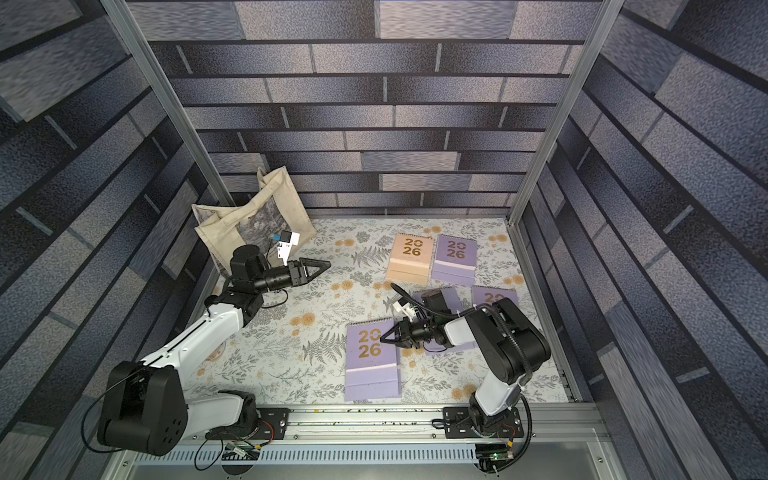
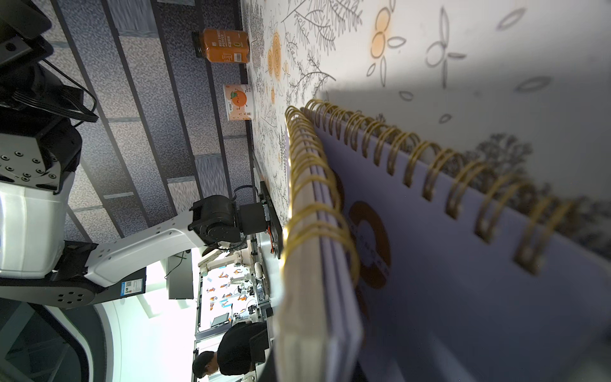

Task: Stack the calendars
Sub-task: Place the calendar at the calendar.

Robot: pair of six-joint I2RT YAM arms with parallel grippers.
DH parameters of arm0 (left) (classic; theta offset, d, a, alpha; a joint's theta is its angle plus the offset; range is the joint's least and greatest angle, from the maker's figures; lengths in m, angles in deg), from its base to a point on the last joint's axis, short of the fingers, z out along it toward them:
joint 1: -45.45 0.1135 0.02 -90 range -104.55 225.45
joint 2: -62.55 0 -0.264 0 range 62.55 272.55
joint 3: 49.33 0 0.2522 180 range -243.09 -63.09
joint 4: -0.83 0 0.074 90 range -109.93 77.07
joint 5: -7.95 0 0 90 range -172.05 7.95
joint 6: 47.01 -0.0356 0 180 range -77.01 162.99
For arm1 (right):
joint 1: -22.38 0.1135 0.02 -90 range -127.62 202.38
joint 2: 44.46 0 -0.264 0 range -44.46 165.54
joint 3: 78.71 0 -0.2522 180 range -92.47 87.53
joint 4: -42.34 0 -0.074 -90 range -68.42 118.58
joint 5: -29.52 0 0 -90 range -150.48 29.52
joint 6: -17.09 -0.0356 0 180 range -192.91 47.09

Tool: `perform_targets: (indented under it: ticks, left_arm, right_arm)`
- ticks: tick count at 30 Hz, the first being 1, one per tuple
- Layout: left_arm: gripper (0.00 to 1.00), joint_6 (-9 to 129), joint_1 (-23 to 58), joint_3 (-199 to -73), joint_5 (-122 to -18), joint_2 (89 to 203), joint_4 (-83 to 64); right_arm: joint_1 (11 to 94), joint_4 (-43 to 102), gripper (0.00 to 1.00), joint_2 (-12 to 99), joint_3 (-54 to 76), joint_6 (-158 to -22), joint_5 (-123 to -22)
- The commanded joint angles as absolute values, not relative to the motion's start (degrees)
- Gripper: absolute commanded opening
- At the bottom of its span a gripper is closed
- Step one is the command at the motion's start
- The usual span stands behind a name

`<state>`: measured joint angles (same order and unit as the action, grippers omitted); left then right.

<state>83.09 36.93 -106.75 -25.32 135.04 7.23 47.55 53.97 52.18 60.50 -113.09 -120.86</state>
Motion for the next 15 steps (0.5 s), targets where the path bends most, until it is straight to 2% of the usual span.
perform_targets:
  ticks: [1, 12, 15]
  left_arm:
    - [0.86, 83.2, 37.4, -106.5, -24.3, 135.0, 8.7]
    - [0.86, 83.2, 37.6, -106.8, -24.2, 135.1, 8.7]
    - [0.86, 83.2, 37.6, -106.8, -24.3, 135.2, 8.8]
  right_arm:
    - [47.4, 53.5, 0.0, 53.2, 60.9, -113.3, -115.5]
    - [45.8, 49.2, 0.0, 51.4, 60.2, -112.4, -115.2]
    - [45.5, 46.9, 0.05, 50.8, 60.0, -111.3, -114.5]
